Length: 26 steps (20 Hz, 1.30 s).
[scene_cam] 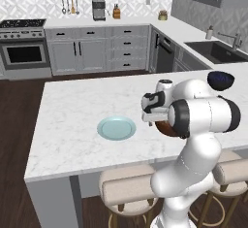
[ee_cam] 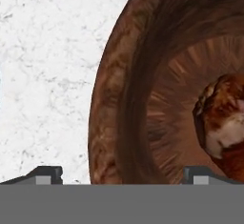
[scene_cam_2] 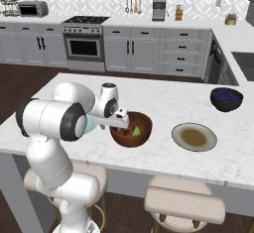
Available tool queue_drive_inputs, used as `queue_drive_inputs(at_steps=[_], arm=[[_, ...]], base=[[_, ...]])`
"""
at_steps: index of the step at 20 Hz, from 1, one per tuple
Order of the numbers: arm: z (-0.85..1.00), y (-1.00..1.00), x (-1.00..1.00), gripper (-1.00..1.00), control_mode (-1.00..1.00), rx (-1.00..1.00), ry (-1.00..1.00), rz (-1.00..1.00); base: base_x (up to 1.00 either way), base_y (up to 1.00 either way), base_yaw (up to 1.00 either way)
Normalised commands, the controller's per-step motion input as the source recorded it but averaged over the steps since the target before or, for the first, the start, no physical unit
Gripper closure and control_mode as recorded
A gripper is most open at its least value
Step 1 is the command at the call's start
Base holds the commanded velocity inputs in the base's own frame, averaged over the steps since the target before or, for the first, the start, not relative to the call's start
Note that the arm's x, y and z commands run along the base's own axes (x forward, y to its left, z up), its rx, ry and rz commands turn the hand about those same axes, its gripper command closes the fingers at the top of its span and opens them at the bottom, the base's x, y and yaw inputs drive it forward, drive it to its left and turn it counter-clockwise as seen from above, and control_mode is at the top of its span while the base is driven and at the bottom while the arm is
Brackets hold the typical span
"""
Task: Pick the chicken drumstick and lemon wedge from their plates and place them in the bowl. Then put the bowl in the fridge.
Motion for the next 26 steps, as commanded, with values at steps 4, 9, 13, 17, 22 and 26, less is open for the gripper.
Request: queue_drive_inputs(at_steps=[4,9,13,17,22,26], arm=[[-0.16,0.0,0.0,1.0,-1.0,0.0,0.0,0.0],[0.0,0.0,0.0,1.0,-1.0,0.0,0.0,0.0],[0.0,-0.01,0.0,1.0,-1.0,0.0,0.0,0.0],[0.2,-0.04,-0.1,1.0,-1.0,-0.01,-0.03,0.01],[0.83,-0.09,-0.38,1.0,-1.0,-0.02,-0.01,0.02],[0.98,-0.27,-0.61,1.0,-1.0,-0.01,0.0,0.16]], base=[[0.0,0.0,0.0],[0.0,0.0,0.0],[0.0,0.0,0.0],[0.0,0.0,0.0],[0.0,0.0,0.0],[0.0,0.0,0.0]])
